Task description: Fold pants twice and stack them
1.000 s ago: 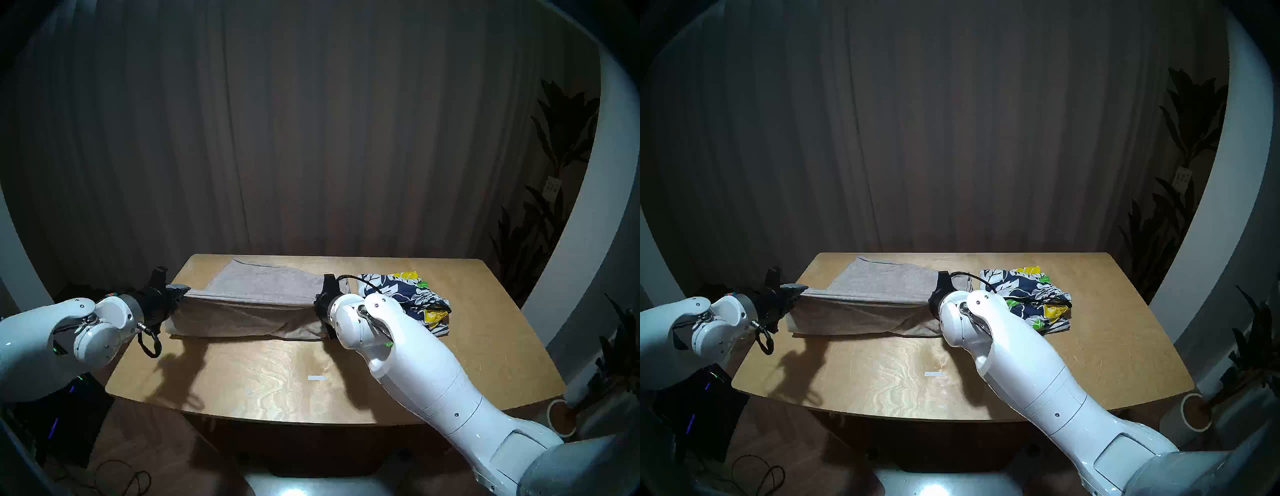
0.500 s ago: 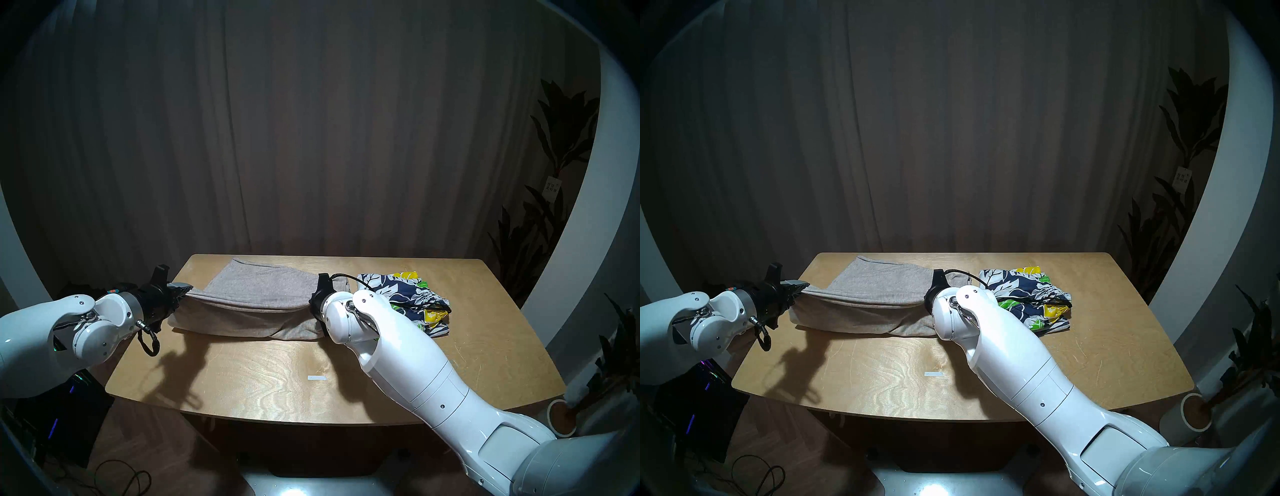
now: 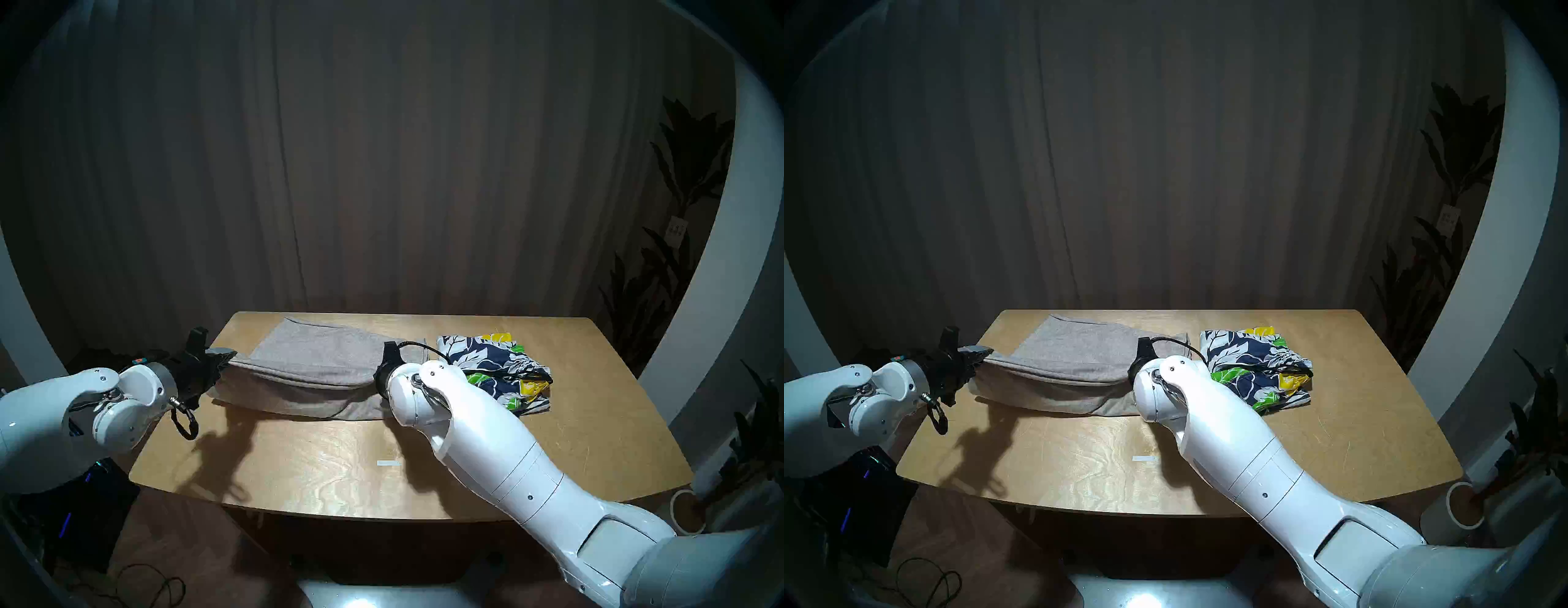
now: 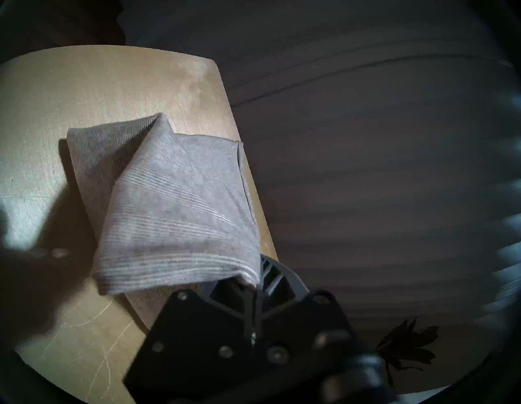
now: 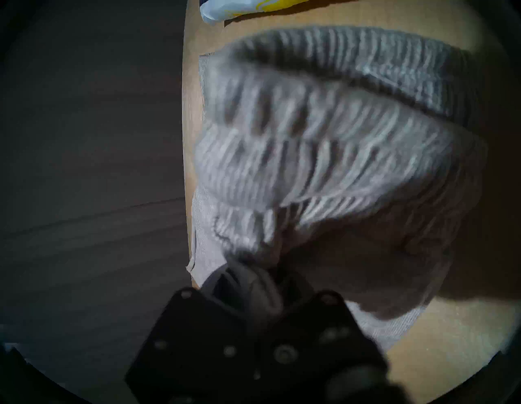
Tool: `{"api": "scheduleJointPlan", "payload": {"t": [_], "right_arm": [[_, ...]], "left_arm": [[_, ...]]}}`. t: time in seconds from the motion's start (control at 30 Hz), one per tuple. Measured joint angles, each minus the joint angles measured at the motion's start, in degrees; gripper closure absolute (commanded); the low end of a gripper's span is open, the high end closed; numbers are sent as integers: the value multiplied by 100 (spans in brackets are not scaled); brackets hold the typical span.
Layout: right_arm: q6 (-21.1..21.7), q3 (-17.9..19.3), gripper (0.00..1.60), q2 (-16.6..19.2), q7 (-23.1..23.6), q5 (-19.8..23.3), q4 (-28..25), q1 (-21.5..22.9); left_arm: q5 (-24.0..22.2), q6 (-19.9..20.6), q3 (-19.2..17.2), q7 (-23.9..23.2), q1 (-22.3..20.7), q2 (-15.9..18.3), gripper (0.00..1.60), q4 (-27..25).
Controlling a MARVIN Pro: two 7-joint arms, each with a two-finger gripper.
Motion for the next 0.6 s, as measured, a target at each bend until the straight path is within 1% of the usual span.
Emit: {"api": "scheduleJointPlan", "payload": {"t": [0.33,0.6], "right_arm": [[-57,-60,160,-75,51,-43,122,75],[-88,-52,160,-130,89,-64,212,143]], "left_arm": [[75,-85,221,-141,-111,-240,160,178],[141,-119,380,-239,-279,-459,160,259]]}}
